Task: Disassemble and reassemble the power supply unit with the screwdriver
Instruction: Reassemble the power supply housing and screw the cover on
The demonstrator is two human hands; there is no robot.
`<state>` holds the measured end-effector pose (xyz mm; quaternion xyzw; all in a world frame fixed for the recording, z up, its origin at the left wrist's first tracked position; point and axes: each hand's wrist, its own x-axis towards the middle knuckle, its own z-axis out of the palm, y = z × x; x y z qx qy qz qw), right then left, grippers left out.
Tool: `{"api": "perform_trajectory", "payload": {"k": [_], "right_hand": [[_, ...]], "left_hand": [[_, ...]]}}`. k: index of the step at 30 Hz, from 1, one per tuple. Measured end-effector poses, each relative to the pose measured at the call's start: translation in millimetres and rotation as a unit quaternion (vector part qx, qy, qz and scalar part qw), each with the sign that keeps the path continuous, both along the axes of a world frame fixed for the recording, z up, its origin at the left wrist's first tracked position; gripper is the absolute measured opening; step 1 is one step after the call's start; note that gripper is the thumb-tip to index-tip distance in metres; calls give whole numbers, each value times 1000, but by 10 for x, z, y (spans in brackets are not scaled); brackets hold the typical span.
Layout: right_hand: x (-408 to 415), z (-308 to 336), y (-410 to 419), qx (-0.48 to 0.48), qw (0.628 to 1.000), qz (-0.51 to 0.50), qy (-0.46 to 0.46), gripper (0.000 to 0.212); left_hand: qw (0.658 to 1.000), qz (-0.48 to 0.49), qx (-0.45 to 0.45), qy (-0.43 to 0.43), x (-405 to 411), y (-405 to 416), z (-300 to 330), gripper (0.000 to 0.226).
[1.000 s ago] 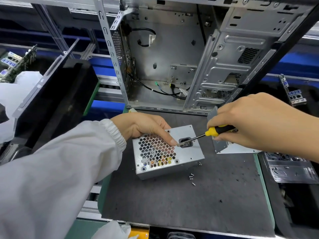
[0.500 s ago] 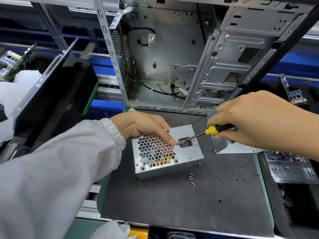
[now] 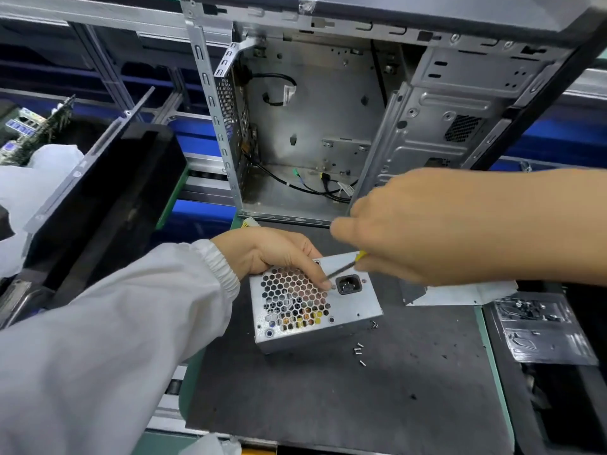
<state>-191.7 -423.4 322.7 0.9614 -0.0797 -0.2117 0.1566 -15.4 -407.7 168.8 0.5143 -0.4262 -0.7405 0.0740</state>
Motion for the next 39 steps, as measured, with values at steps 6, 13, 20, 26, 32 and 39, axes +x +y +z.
{"api": "perform_trajectory", "payload": {"k": [6, 13, 20, 26, 32, 39], "right_hand": [[-194, 109, -162, 41, 998, -30, 24, 32], [-216, -60, -142, 64, 998, -27, 4, 29], [-198, -87, -126, 53, 998, -28, 7, 28], [-117, -39, -74, 22, 999, -22, 30, 27], [5, 44, 11, 1, 995, -37, 96, 12], [156, 163, 125, -88, 992, 8, 86, 21]], "left_hand": [[1000, -13, 19, 11, 23, -27, -7, 12], [999, -18, 27, 19, 19, -17, 27, 17], [1000, -15, 13, 10, 1, -10, 27, 11], [1000, -14, 17, 10, 1, -9, 30, 11], [1000, 0, 18, 11, -1, 5, 32, 11], [1000, 6, 16, 4, -14, 33, 69, 47]]}}
